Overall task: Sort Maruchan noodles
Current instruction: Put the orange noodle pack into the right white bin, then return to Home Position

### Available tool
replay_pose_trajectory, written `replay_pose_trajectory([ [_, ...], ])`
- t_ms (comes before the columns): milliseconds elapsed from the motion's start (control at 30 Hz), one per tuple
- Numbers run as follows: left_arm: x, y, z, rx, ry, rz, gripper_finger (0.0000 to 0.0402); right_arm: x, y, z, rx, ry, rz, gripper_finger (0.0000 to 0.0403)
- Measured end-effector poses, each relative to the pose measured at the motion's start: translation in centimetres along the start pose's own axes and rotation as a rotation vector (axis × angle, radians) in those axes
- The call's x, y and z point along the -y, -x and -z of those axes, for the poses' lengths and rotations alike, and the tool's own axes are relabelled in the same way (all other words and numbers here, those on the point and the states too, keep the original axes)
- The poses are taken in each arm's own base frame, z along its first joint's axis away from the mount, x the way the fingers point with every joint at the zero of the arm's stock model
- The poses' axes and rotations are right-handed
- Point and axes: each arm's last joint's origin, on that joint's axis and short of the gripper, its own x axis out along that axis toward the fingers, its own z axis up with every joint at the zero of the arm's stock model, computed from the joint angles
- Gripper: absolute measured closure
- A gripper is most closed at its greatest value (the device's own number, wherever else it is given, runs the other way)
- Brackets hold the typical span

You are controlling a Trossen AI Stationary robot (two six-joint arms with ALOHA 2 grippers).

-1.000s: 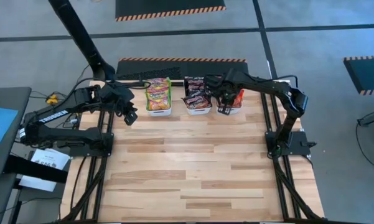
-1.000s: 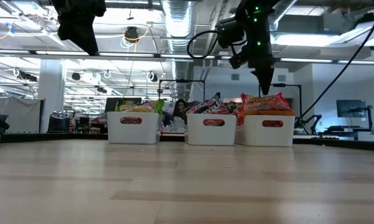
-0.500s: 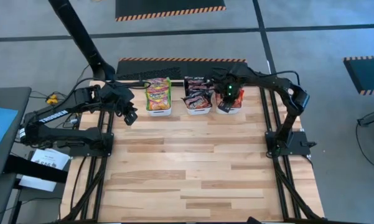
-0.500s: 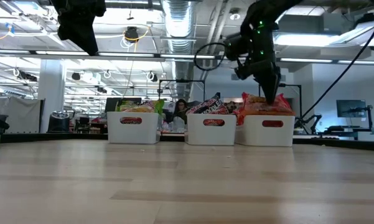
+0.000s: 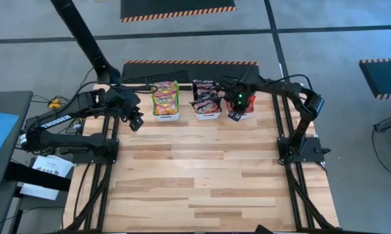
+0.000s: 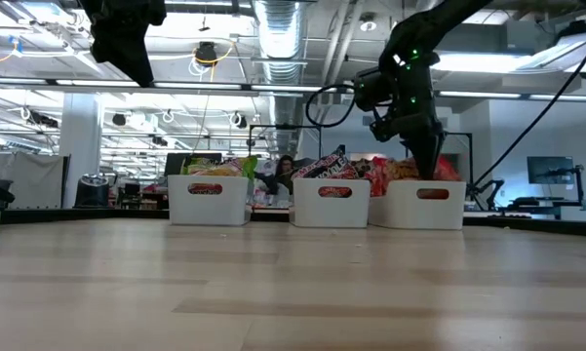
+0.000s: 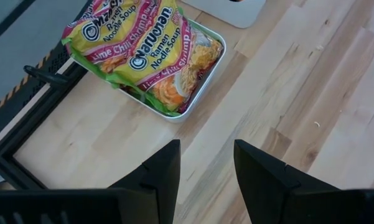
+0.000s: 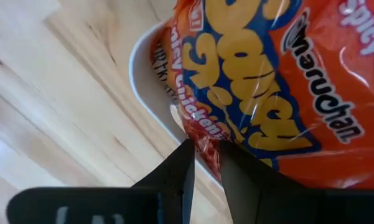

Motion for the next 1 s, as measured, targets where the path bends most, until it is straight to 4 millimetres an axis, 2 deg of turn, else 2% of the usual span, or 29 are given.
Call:
replay_pose_trajectory([
  [267,0.0,0.0,0.0,0.0,-0.017,0.0,0.0267,0.0,-0.2,-0.7,0.075,-0.033,-0.028,0.0301],
  [567,-0.1,0.0,0.2,-0.024,-0.02,-0.005,0.0267,-0.1,-0.7,-0.8,0.049,-0.091,-0.096,0.0301],
  [1000,-0.1,0.0,0.3,-0.027,-0.013,-0.005,0.0267,0.1,3.7,0.7,0.096,-0.109,-0.1,0.0301],
])
